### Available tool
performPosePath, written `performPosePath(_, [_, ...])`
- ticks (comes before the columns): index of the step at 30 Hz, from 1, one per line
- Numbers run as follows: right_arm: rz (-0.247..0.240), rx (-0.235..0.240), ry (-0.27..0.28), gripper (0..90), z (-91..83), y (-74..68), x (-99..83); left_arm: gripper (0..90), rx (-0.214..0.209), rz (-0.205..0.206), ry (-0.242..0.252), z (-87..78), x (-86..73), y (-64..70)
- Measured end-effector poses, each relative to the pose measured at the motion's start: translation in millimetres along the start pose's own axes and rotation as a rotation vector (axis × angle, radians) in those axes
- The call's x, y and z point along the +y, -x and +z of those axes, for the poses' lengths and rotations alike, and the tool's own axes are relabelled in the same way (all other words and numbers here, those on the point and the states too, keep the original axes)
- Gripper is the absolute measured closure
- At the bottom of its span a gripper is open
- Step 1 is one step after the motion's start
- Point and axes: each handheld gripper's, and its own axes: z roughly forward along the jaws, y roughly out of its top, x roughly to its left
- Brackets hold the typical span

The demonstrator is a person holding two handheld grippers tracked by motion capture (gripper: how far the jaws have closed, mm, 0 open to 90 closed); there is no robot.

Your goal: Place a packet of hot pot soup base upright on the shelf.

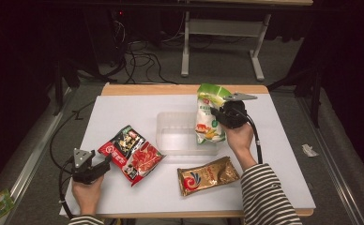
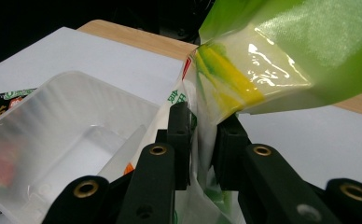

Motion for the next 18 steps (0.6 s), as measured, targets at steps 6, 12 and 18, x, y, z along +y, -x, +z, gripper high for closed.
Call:
performPosePath(6, [-0.037,-0.019,-0.007,82.1,-5.2,-2.1,-0.9,31.9,0.000,0.000,-0.001,0.1,0.0,0.0])
performPosePath(12, [-0.054,-0.037,0.007,83.1,-7.0,-4.3,-3.9,31.9,0.000,0.001,-0.002,0.1,0.1,-0.1])
performPosePath(18, [-0.080,-0.053,0.005,83.3,-9.8,-5.9,-5.4,31.8,0.000,0.000,-0.004,0.2,0.1,-0.2])
